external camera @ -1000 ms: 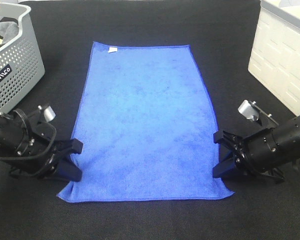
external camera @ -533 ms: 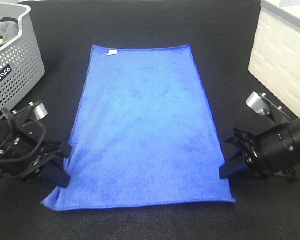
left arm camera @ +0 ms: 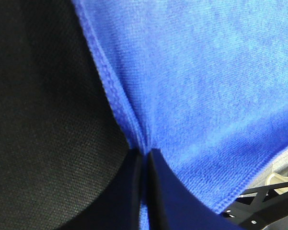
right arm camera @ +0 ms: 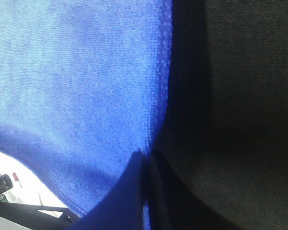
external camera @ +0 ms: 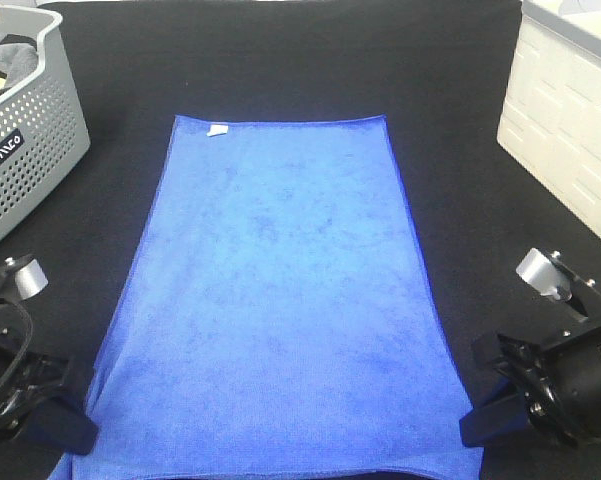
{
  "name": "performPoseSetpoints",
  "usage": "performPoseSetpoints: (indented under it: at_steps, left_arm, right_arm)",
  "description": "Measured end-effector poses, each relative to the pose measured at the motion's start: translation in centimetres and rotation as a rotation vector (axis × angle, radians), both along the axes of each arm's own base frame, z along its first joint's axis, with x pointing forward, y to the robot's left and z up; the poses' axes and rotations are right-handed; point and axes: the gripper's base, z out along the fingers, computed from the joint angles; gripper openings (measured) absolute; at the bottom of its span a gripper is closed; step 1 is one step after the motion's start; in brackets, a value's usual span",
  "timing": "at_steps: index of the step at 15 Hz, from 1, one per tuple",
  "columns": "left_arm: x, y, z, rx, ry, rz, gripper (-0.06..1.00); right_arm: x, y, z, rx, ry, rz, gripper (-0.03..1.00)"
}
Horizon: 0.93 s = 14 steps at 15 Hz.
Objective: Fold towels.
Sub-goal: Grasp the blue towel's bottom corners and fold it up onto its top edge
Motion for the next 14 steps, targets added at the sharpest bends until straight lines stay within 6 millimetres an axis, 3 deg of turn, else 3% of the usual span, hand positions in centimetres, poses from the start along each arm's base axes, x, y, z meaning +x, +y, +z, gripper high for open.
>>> performPoseSetpoints:
  at_steps: [4,7,12,14]
  left_arm:
    - [0.6,-0.1,0.4,-0.005,-0.023,0.001,0.01]
    - [3.3,-0.6,2.1,-0.017,-0.120,0.023,0.01]
    - [8.7,-1.4,4.3,-0.019,-0.256,0.065,0.01]
    - [12.8,-2.0,4.6,-0.012,-0.292,0.074,0.01]
  right_arm:
    - [0.9,0.2,0.7,0.011,-0.034,0.002,0.00]
    - [3.4,0.4,2.2,0.008,-0.106,0.004,0.00]
    - [11.0,1.0,5.7,-0.010,-0.209,0.039,0.00]
    - [15.5,1.4,7.2,-0.014,-0.260,0.048,0.00]
